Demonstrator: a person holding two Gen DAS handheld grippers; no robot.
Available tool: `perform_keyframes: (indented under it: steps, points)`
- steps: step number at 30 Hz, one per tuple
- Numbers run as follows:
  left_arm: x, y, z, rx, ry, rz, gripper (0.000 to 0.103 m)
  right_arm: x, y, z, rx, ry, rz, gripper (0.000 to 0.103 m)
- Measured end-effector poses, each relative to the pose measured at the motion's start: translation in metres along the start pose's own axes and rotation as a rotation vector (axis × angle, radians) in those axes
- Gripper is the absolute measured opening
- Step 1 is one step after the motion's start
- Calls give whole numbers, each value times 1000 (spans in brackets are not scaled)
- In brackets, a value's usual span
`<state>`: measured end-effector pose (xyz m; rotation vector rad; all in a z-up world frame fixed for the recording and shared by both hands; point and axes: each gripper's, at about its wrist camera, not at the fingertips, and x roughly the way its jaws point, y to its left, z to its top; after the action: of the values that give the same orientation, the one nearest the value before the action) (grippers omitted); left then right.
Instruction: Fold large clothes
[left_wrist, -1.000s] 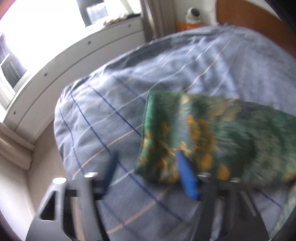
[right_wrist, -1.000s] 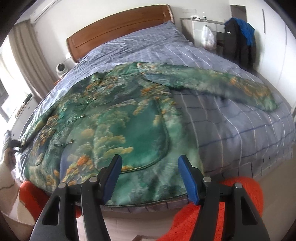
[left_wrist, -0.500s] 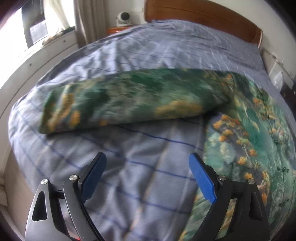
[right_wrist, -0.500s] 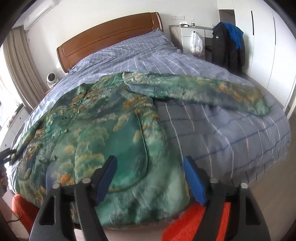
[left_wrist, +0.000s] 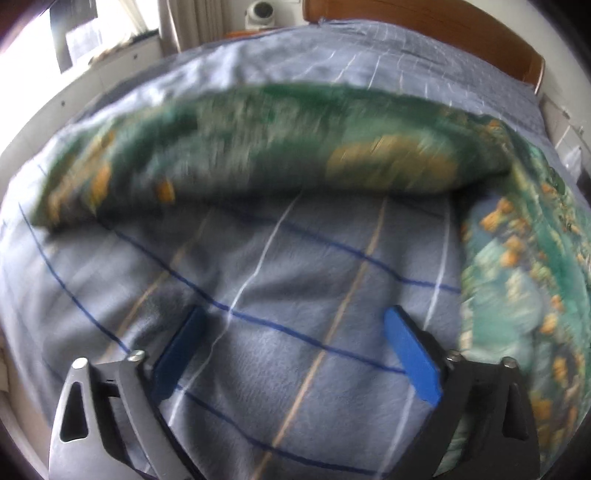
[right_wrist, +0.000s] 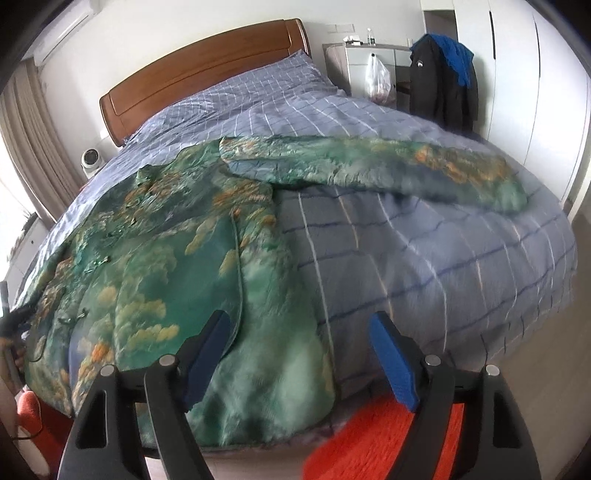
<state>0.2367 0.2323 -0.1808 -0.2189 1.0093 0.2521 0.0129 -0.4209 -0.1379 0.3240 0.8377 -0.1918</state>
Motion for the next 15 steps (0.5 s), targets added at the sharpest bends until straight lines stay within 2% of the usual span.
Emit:
perform_keyframes:
  steps: [3, 7, 9, 12, 15]
  points:
    - [-1, 2, -7, 5, -55, -13, 103, 8, -2, 11, -20, 2, -21, 77]
    - [-9, -7, -3, 57, -23, 19, 102, 17, -9, 33, -29, -9, -47, 77]
    - [-19, -9, -1, 77, -42, 14, 102, 18, -11, 45, -36, -26, -63, 77]
    - [-32, -10, 1, 93, -80, -10, 102, 24, -14, 63, -27, -34, -50, 77]
    - [-33, -5, 7, 68, -91, -17, 102, 35, -20, 71, 13, -20, -33, 77]
